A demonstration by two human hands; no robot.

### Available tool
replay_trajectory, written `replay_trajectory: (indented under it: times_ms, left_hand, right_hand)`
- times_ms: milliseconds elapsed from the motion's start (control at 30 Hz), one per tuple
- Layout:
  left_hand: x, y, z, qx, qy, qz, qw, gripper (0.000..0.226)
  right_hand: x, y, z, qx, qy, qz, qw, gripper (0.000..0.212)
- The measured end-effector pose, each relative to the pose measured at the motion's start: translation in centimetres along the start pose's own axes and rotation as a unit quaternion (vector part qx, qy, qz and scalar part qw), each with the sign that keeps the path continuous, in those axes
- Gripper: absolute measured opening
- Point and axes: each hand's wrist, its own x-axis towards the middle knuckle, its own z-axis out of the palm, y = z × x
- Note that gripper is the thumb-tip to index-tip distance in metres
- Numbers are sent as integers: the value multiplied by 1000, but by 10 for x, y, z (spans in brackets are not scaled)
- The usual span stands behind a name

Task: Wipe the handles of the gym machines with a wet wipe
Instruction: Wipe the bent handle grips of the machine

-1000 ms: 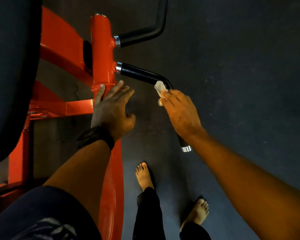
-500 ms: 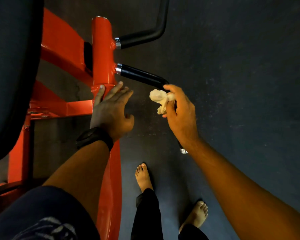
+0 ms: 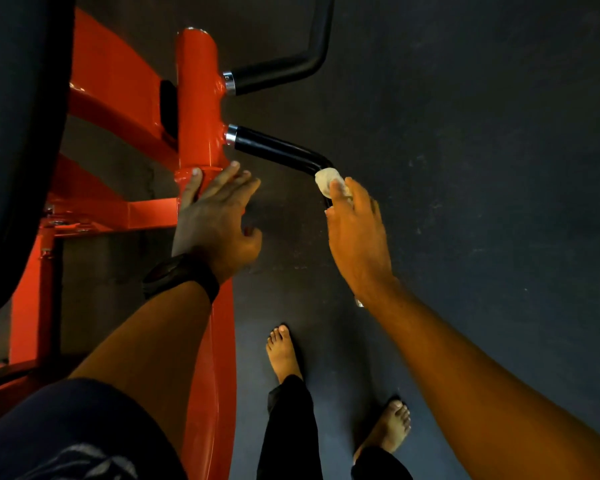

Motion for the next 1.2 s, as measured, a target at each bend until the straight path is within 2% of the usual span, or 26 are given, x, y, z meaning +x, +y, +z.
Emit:
replay_trajectory:
  times_ms: [100, 167, 300, 367, 433, 500, 600, 667, 733, 933, 1067, 1133, 1200]
  left_hand:
    - [-1, 1, 0, -4, -3, -2, 1000, 73]
    - [0, 2, -1, -2, -9, -1, 1000, 73]
    - [0, 2, -3, 7, -22, -4, 1000, 70]
    - [0, 2, -2, 5, -20, -5, 1000, 70]
    - [0, 2, -1, 1, -16, -5, 1000, 70]
    - [0, 1, -1, 3, -18, -4, 1000, 71]
    - [0, 0, 0, 6, -19, -3, 1000, 69]
    - [0, 0, 0, 3, -16, -5, 1000, 69]
    - [0, 1, 0, 1, -15, -7, 1000, 69]
    - [0, 1, -1, 1, -16, -8, 1000, 71]
    - [0, 1, -1, 3, -15, -10, 1000, 71]
    - [0, 0, 0, 7, -16, -10, 1000, 71]
    - [0, 1, 1, 10, -15, -6, 1000, 71]
  right_hand:
    - [10, 3, -4, -39, -40, -30, 998, 39]
    - [3, 6, -7, -56, -61, -2, 997, 37]
    - [-20, 9, -2, -110, -46, 8, 993, 39]
    - [-2, 5, -1, -57, -31, 26, 998, 38]
    - [20, -3, -1, -60, -37, -6, 998, 41]
    - [21, -3, -2, -54, -42, -5, 998, 39]
    - [3, 3, -8, -66, -41, 74, 994, 21]
    - [16, 3, -9, -78, -39, 124, 989, 19]
    - [37, -2, -9, -69, -48, 137, 987, 24]
    - [5, 15, -5, -56, -47, 110, 991, 25]
    - [-2, 15, -7, -92, -10, -1, 996, 24]
    - [2, 20, -10, -109, -19, -42, 993, 24]
    - [-10, 27, -14, -103, -46, -37, 993, 29]
